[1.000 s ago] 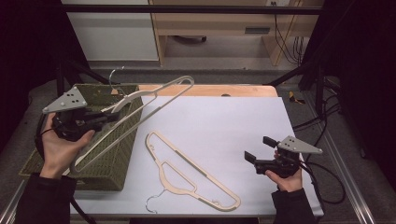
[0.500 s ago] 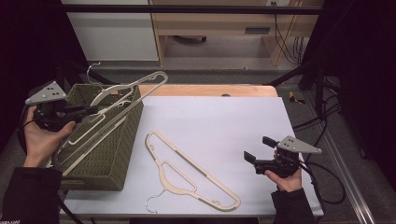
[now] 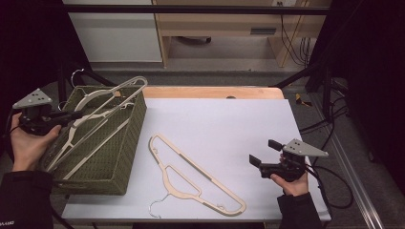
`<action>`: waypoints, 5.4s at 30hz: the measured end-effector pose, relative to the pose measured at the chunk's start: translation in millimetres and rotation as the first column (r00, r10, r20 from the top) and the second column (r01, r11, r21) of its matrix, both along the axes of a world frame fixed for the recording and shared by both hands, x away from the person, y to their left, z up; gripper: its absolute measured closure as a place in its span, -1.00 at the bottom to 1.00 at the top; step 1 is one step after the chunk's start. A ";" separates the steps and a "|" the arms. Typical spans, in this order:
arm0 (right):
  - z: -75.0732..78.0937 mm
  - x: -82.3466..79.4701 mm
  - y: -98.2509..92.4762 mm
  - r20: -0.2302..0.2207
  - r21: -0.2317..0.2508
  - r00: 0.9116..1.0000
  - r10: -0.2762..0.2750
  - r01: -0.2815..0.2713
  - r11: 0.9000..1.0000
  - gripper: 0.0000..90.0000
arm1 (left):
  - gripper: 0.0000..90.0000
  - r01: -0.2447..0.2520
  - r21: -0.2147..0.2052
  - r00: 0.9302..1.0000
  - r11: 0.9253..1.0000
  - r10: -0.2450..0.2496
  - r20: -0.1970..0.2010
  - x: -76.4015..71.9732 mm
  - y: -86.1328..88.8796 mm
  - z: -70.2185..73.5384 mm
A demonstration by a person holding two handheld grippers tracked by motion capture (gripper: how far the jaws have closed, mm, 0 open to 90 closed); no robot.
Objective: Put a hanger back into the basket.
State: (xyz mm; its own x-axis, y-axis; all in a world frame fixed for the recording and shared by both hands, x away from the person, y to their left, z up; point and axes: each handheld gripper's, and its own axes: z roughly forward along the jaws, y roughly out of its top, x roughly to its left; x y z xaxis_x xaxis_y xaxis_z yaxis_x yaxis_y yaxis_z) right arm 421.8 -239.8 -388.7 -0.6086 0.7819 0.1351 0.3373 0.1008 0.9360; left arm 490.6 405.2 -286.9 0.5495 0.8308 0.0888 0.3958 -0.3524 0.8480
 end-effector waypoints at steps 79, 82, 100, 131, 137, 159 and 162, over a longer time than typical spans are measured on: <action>-0.9 -0.7 7.0 0.006 -0.009 1.000 0.026 -0.026 1.000 -0.84 | -0.38 -0.173 -0.176 0.985 0.969 0.173 -0.013 -20.1 -10.1 -59.9; 0.9 -1.5 8.1 0.014 0.000 1.000 0.023 -0.023 1.000 -0.84 | -0.46 -0.116 -0.233 0.992 0.966 0.122 0.012 -29.3 -20.6 -55.1; 3.1 -3.6 8.9 0.039 0.022 0.999 0.025 -0.026 0.999 -0.86 | -0.82 0.108 -0.261 0.988 0.959 -0.075 0.134 -64.6 -105.3 -52.0; -1.8 -8.7 36.0 0.031 -0.010 0.994 0.100 -0.100 0.995 -0.87 | -0.77 0.195 -0.132 0.980 0.972 -0.197 -0.004 -104.4 -192.4 -125.6; -3.8 -10.0 44.9 0.021 -0.020 0.992 0.126 -0.125 0.992 -0.88 | -0.67 0.195 -0.088 0.978 0.977 -0.200 -0.055 -115.6 -196.4 -142.0; -9.7 -10.6 60.2 -0.004 -0.049 0.989 0.148 -0.149 0.988 -0.88 | 0.19 0.211 0.017 0.942 0.977 -0.198 -0.270 -120.6 -215.7 -182.5; -11.3 -10.1 61.8 -0.011 -0.061 0.988 0.155 -0.155 0.986 -0.88 | 0.34 0.201 0.015 0.939 0.980 -0.188 -0.287 -120.2 -216.3 -184.4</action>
